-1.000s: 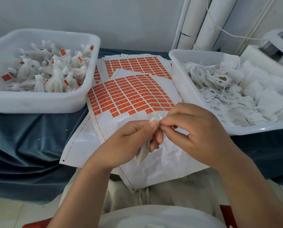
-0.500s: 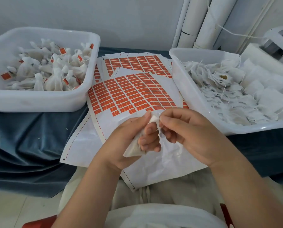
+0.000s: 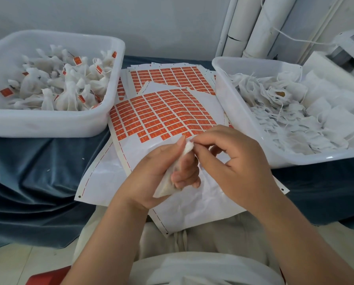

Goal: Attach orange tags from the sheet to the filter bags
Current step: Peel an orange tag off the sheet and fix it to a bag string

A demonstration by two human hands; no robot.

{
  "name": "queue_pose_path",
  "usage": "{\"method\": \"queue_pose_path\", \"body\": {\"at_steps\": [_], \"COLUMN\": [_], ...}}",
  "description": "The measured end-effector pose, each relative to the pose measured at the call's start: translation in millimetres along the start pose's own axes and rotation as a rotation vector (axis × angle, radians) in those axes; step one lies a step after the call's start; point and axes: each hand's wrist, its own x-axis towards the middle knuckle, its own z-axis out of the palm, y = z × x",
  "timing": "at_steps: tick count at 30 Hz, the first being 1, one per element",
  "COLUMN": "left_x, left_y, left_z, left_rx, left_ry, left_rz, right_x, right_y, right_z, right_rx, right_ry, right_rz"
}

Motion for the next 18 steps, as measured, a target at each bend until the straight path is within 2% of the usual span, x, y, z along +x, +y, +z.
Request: {"method": "queue_pose_path", "body": {"at_steps": [3,6,11,13,16,18], "left_x": [-4.5,-5.9,-5.5,-4.6,-2.3,-1.0], "left_y": [5.4,7.3,4.9,3.8,2.5,2.7], "left_z": [-2.7,-0.1,-0.9,-1.8,0.7,2.9], "left_rx": [0.324,0.361,0.193,0.073,-0.022,-0.07], "left_ry": [0.034,0.016,0.0,0.015,0.007,0.002], "left_rz": [0.031,0.042,0.062,0.053,0.042,0.031], "right_x": [0.7,1.1,2.7,3.0,3.2,3.1], "right_y": [1.0,0.3,4.1,6.0,6.1,8.1], "right_z": [-4.4,-4.4,-14.1,-15.9,-13.3,-13.3], "right_rx": [-0.02,0.057,0.493,0.599,0.712,0.677], "right_ry": [-0.025,-0.052,-0.276,-0.378,-0.397,-0.366], "right_rz": [-0.038,-0.024,0.236,0.266,0.292,0.3]}}
